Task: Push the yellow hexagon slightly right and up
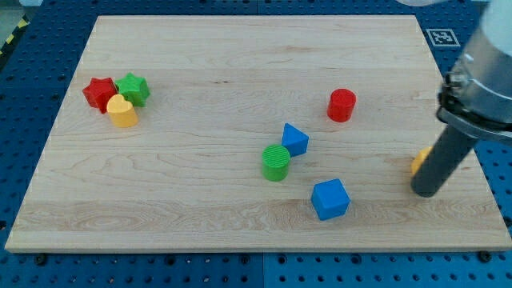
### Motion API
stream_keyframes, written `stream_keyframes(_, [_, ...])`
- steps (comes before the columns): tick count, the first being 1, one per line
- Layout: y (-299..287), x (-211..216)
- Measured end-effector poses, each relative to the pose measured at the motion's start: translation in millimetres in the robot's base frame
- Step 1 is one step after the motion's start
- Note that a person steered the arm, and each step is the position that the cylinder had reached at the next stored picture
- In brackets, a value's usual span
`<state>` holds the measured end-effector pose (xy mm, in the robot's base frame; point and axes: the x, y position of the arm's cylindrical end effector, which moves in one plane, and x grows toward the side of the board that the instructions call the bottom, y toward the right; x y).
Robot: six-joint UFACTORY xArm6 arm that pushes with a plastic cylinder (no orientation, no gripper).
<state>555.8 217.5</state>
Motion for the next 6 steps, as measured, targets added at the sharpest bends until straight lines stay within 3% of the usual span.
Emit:
stream_keyframes(1, [26, 5])
stream_keyframes(6, [23, -22])
